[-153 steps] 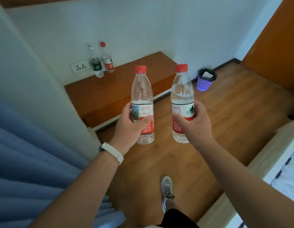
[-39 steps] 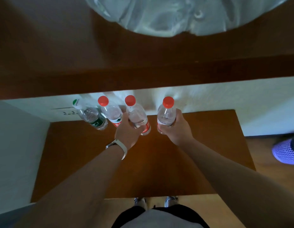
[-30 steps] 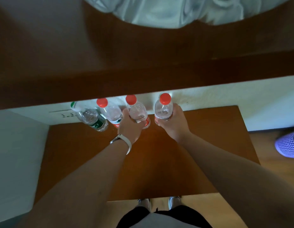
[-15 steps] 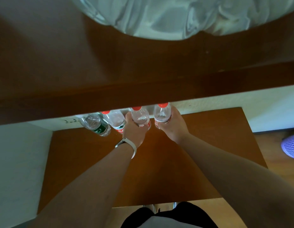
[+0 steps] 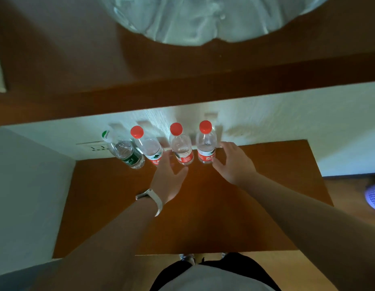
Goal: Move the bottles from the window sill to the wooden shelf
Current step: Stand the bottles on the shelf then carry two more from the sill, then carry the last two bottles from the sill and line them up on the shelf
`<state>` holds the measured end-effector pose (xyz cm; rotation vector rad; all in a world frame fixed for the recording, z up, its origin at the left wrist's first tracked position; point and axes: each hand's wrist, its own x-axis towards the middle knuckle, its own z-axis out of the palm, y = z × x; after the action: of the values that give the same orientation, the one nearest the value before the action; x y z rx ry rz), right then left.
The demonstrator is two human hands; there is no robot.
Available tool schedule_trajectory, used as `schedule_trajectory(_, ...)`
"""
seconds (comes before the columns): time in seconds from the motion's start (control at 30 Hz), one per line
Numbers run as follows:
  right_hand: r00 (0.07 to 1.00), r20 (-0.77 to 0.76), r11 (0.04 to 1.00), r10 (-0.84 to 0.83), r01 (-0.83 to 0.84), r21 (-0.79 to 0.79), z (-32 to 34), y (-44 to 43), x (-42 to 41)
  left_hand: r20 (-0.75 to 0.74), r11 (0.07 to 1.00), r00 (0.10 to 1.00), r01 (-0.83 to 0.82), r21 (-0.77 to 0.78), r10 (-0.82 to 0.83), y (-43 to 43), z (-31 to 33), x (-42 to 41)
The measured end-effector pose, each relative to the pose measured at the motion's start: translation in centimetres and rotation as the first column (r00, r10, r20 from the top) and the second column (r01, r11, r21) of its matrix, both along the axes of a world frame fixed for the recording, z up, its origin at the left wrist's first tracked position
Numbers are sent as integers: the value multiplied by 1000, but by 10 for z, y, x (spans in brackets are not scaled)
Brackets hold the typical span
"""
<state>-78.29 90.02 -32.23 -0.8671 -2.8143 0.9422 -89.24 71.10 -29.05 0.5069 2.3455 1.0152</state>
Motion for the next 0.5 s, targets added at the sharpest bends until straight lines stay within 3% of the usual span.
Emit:
schedule_trajectory(0.13,988,-6,974,153,-150,169,18,-2,14,-229,970,956,140,-200,-185,-23,18,1)
schedule_trajectory(0.23,962,-3,932,274,-265,247,35,-4,26,-354,946,894,186,-266,-275,-37,31,10)
schedule_trajectory(0.5,880,71,806,470,-460,373,74,-6,30,-555,933,777,111,-342,-296,-55,52,36)
